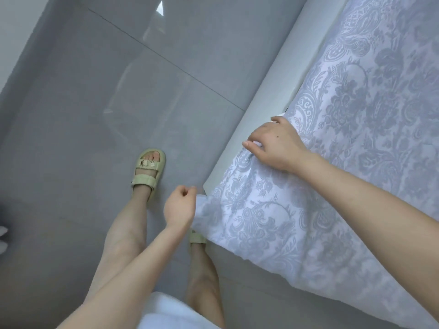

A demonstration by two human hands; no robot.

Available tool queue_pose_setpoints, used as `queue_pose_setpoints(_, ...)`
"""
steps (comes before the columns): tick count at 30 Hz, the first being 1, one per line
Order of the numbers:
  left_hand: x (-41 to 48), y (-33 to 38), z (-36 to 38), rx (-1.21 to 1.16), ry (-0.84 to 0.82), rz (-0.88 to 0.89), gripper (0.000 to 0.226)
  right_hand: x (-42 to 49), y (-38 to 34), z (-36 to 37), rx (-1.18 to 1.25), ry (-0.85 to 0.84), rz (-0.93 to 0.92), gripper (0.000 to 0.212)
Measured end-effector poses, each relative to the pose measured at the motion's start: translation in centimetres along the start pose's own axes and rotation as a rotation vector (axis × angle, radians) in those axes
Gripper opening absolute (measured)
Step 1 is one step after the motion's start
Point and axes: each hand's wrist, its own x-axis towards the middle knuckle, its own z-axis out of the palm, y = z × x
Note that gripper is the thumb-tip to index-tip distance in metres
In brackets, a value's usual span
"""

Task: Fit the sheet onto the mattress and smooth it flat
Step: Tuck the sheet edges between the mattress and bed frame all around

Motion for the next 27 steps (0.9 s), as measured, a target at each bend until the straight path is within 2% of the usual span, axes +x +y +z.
queue_pose_setpoints(2,-1.5,-2.4,-0.2,0.042,0.042,-0.064,0.032,-2.8,-1.8,0.9,-0.028,0.013,-0.132,0.066)
queue_pose_setpoints(5,-4.8,-5.9,0.7,0.001,-0.102,-0.174,0.046,-6.9,-4.4,2.7,-0.088,0.005,-0.287,0.063)
queue_pose_setpoints(8,-7.8,-8.3,2.1,-0.378,-0.295,-0.34,0.056,-8.9,-6.2,4.4,-0.103,-0.049,-0.339,0.063)
queue_pose_setpoints(10,-9.2,-9.5,3.0,-0.58,-0.359,-0.395,0.055,-9.3,-7.1,5.1,-0.149,-0.087,-0.337,0.069)
queue_pose_setpoints(12,-9.8,-10.6,3.7,-0.697,-0.385,-0.383,0.051,-9.1,-7.9,5.1,-0.213,-0.131,-0.31,0.071)
queue_pose_setpoints(14,-10.1,-11.5,4.1,-0.775,-0.387,-0.35,0.048,-8.3,-8.7,5.1,-0.282,-0.195,-0.278,0.062)
queue_pose_setpoints(21,-12.0,-13.8,5.6,-0.845,-0.367,-0.279,0.033,-6.1,-11.3,4.7,-0.407,-0.466,-0.217,0.055)
queue_pose_setpoints(27,-14.3,-14.1,8.1,-0.951,-0.367,-0.254,0.035,-6.2,-11.7,4.7,-0.496,-0.479,-0.191,0.057)
